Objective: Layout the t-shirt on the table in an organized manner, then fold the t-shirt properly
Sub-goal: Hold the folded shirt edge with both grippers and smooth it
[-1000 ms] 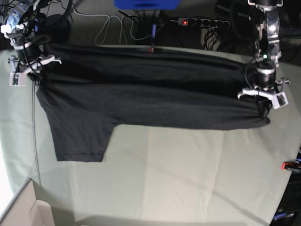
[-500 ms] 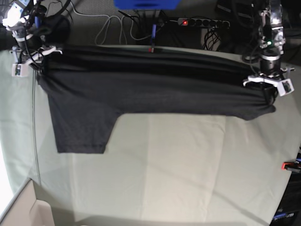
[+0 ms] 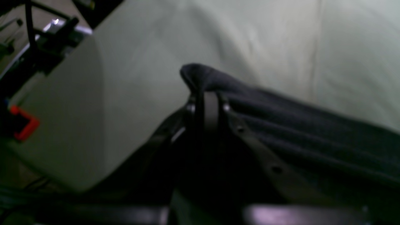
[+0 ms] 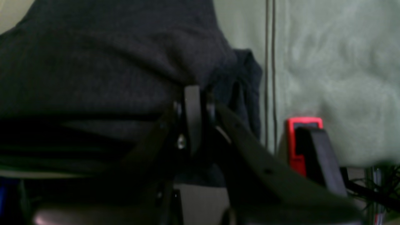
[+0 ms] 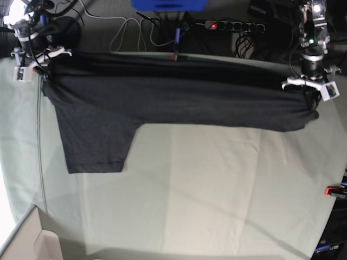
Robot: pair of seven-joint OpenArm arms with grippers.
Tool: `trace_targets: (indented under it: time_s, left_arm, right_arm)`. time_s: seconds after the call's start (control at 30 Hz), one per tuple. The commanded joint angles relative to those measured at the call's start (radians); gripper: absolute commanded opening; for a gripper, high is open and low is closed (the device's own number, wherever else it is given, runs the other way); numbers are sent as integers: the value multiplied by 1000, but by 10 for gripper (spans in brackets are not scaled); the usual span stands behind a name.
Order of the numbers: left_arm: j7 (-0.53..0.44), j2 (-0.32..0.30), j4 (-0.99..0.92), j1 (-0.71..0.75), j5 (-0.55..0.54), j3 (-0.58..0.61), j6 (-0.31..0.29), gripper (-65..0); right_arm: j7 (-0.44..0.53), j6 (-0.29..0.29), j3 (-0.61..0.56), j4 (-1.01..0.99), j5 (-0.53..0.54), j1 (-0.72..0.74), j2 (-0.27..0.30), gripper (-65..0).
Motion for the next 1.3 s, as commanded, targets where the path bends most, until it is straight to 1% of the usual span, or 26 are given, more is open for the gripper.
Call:
trace_targets:
  time_s: [0.0,0.4,0.57,0.7,1.27]
  left_arm:
    - [-33,-13,14,-5,-1,-9,8,-648]
    - [-33,-18,19,15,-1,-10,8,-648]
    - [-33,-18,11,17,-1,-10,8,-648]
    - [-33,-18,11,24,-1,-10,8,-648]
    - [-33,-20,-6,44,-1,-10,8,-648]
  right_arm:
    - [31,-1,5,13,13,-4,8,-650]
    - [37,-1,8,13,13,-13,6,-650]
    - [37,-1,0,13,13,-39,6,-650]
    - [37,-1,5,13,13,-42,-2,-650]
    - [37,-1,8,13,13,-62,1,-650]
